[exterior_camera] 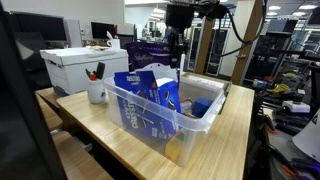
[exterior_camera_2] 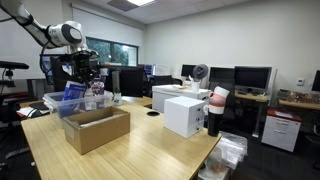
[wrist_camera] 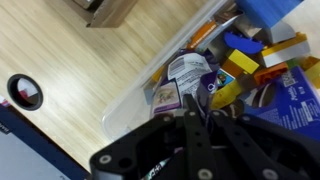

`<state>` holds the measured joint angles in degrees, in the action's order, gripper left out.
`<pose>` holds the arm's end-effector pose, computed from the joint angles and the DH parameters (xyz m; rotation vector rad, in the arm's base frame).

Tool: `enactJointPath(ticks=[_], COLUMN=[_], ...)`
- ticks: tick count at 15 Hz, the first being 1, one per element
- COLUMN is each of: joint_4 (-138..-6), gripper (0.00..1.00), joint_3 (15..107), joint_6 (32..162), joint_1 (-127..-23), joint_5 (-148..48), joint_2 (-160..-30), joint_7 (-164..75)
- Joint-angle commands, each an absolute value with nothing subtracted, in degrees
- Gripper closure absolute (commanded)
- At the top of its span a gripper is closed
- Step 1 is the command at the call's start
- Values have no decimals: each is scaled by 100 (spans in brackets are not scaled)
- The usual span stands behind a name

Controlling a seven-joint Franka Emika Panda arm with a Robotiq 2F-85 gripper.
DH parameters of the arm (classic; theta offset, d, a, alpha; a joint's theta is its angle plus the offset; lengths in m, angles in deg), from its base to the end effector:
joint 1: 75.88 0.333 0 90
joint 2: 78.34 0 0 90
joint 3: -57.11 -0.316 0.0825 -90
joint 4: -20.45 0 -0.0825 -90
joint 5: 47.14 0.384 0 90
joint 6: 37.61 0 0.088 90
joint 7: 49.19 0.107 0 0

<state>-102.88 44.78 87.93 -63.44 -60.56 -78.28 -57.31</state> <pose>0.4949 0.2192 0.4048 2.7718 1.0225 0.0992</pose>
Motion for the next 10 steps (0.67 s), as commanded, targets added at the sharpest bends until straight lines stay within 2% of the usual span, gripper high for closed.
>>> enactJointPath(ticks=[1, 10], joint_4=[-10507, -10260], gripper=[95, 95], joint_3=[4356, 4170], joint_6=[8904, 8806], joint_1=[-6238, -6139], joint_5=[-7058, -8010], joint_2=[-7536, -7411], joint_7=[-5184, -4442])
